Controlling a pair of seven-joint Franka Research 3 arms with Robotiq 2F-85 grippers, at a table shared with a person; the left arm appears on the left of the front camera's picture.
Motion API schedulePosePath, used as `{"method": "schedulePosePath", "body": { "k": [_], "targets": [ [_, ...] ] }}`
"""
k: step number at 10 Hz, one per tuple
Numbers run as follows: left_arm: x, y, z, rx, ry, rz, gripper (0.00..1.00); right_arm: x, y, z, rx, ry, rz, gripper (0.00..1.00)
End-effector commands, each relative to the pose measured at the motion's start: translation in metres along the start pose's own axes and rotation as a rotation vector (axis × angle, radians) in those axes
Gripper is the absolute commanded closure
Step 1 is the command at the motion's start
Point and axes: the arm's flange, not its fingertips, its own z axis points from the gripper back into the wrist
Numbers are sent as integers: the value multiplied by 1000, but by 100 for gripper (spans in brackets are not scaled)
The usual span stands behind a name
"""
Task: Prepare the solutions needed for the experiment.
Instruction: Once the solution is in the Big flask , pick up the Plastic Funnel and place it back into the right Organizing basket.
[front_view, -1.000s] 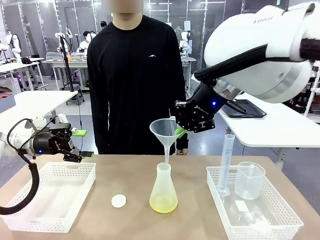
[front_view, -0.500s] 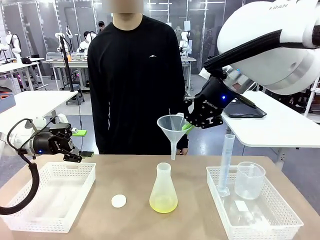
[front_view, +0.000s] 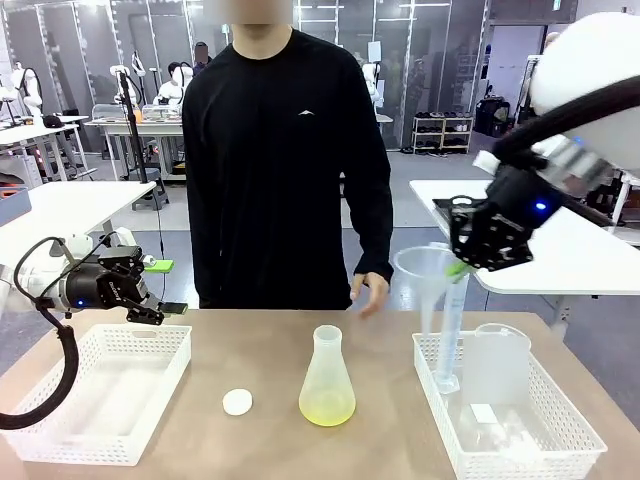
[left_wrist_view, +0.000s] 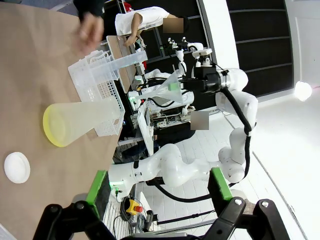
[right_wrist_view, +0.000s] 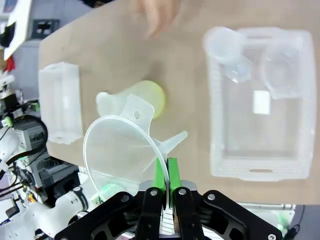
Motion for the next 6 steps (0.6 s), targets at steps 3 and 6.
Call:
{"method": "schedulePosePath", "body": {
  "k": [3, 6],
  "targets": [
    [1, -2, -2, -12, -12, -10, 0, -19, -52, 7, -54, 1, -8, 100],
    [1, -2, -2, -12, -12, -10, 0, -20, -77, -21, -98, 27, -86, 100]
  ]
}}
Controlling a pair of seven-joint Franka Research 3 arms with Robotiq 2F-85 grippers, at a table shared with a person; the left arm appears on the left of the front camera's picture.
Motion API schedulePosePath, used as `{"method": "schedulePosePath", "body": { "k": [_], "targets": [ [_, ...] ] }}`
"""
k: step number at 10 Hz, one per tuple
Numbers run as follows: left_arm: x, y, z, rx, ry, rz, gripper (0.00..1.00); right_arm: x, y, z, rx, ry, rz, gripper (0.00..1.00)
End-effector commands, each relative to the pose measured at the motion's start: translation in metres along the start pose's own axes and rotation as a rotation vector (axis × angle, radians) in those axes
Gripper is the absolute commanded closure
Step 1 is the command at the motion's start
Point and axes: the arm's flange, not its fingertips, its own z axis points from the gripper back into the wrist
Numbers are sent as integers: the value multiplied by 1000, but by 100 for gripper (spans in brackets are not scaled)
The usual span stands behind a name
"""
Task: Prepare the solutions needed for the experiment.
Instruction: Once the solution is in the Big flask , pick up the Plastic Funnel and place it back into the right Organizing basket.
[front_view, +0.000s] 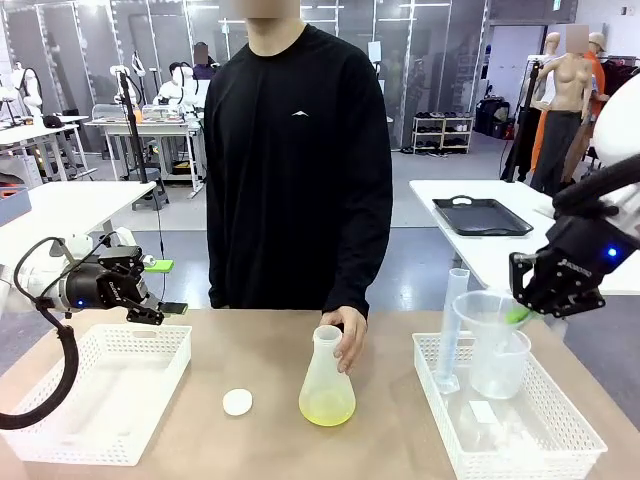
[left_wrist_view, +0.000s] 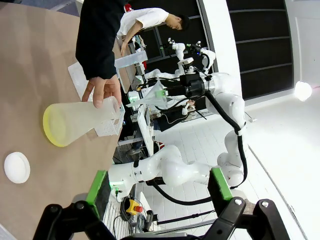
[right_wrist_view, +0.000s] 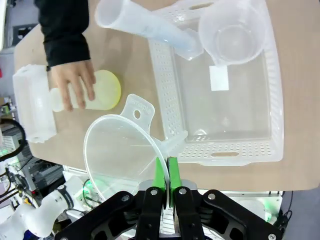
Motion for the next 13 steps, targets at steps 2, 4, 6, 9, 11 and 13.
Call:
{"method": "schedulePosePath", "body": {
  "k": [2, 4, 6, 9, 11, 13],
  "targets": [
    [1, -2, -2, -12, -12, -10, 0, 8, -16, -33, -86, -30, -66, 100],
    [1, -2, -2, -12, -12, -10, 0, 17, -25, -63, -135, -37, -97, 100],
    [1, -2, -2, -12, -12, -10, 0, 20, -30, -77, -103, -6, -113, 100],
    [1, -2, -2, -12, -12, -10, 0, 16, -33, -90, -121, 56, -172, 77],
    [1, -2, -2, -12, -12, -10, 0, 17, -32, -91, -133, 61, -164, 57],
    [1, -2, -2, -12, -12, -10, 0, 17, -32, -90, -138, 66, -163, 37]
  ]
}}
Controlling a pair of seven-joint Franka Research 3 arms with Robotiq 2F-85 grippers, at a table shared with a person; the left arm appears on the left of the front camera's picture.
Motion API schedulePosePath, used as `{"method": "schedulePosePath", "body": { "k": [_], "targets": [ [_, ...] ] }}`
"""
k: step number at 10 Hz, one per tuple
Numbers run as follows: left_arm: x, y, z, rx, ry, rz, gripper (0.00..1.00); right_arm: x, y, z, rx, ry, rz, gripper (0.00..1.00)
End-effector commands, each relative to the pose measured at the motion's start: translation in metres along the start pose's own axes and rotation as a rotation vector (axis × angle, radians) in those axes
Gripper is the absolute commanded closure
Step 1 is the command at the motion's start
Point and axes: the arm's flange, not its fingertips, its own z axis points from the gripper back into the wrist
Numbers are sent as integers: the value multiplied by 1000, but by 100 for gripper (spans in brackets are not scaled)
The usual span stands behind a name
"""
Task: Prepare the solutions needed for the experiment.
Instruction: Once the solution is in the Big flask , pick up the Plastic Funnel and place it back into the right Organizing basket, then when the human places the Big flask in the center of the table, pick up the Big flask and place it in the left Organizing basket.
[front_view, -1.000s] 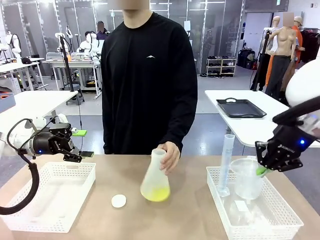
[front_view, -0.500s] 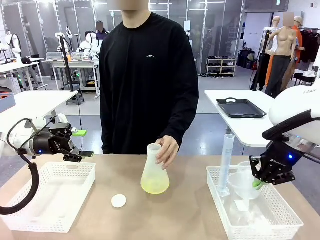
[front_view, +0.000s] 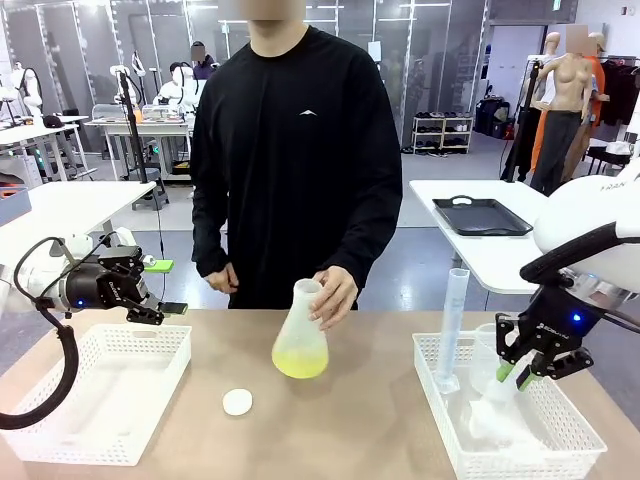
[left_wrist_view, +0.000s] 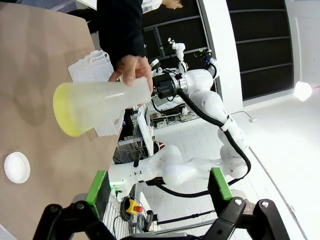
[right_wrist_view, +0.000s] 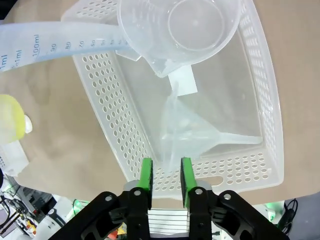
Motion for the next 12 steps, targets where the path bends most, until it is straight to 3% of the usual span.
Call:
{"method": "schedulePosePath", "body": {
  "k": [1, 2, 12],
  "targets": [
    [1, -2, -2, -12, -12, -10, 0, 0, 7, 1, -23, 2, -15, 56],
    [1, -2, -2, -12, -12, -10, 0, 2, 10, 0, -33, 0, -8, 17],
    [1, -2, -2, -12, -12, -10, 0, 0, 0, 0, 0, 0, 1, 17]
  ]
}}
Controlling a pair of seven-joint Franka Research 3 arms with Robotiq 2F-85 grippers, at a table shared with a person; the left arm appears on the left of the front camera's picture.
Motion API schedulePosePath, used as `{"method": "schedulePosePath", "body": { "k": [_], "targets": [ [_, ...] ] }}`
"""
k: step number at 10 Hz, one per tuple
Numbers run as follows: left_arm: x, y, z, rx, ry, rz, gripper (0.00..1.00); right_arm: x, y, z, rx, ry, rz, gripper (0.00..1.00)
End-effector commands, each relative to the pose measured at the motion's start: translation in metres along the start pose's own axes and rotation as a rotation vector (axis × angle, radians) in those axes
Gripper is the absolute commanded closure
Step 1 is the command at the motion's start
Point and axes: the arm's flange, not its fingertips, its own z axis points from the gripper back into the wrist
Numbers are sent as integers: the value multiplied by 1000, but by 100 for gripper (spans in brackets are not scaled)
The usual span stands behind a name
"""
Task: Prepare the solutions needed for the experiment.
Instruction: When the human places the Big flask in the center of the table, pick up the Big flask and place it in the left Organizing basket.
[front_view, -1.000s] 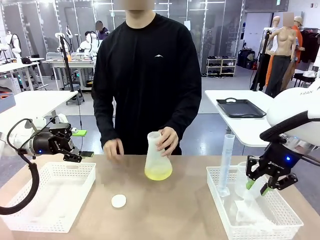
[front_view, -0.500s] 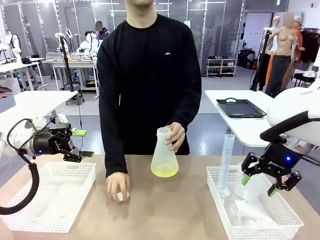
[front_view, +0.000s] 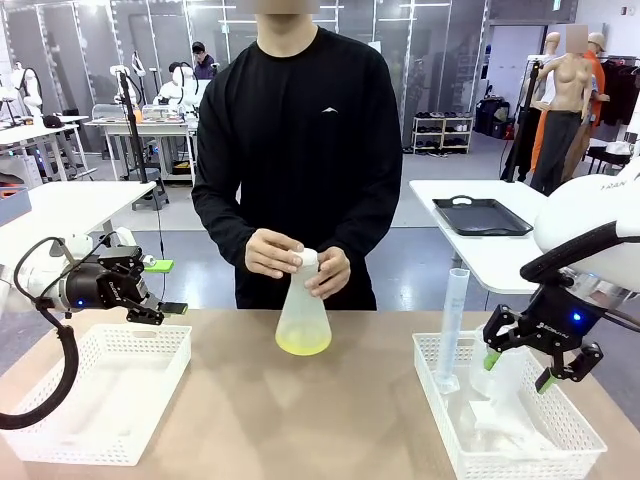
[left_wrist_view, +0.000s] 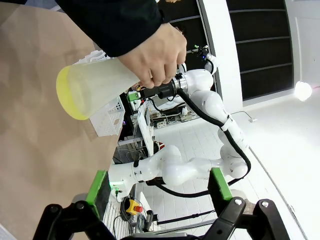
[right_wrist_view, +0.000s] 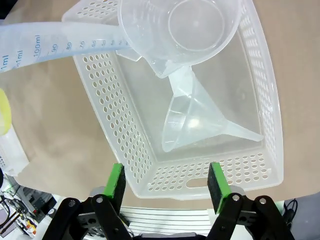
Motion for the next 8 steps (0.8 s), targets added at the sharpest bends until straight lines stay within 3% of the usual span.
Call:
{"method": "schedulePosePath", "body": {
  "k": [1, 3, 5, 8],
  "targets": [
    [1, -2, -2, -12, -12, -10, 0, 0, 0, 0, 0, 0, 0, 17],
    [1, -2, -2, -12, -12, -10, 0, -33, 18, 12, 93, -134, 78, 17],
    [1, -2, -2, -12, -12, -10, 0, -37, 23, 20, 237, -206, 134, 17],
    [1, -2, -2, -12, -12, -10, 0, -19, 19, 30, 578, -61, 243, 17]
  ]
}}
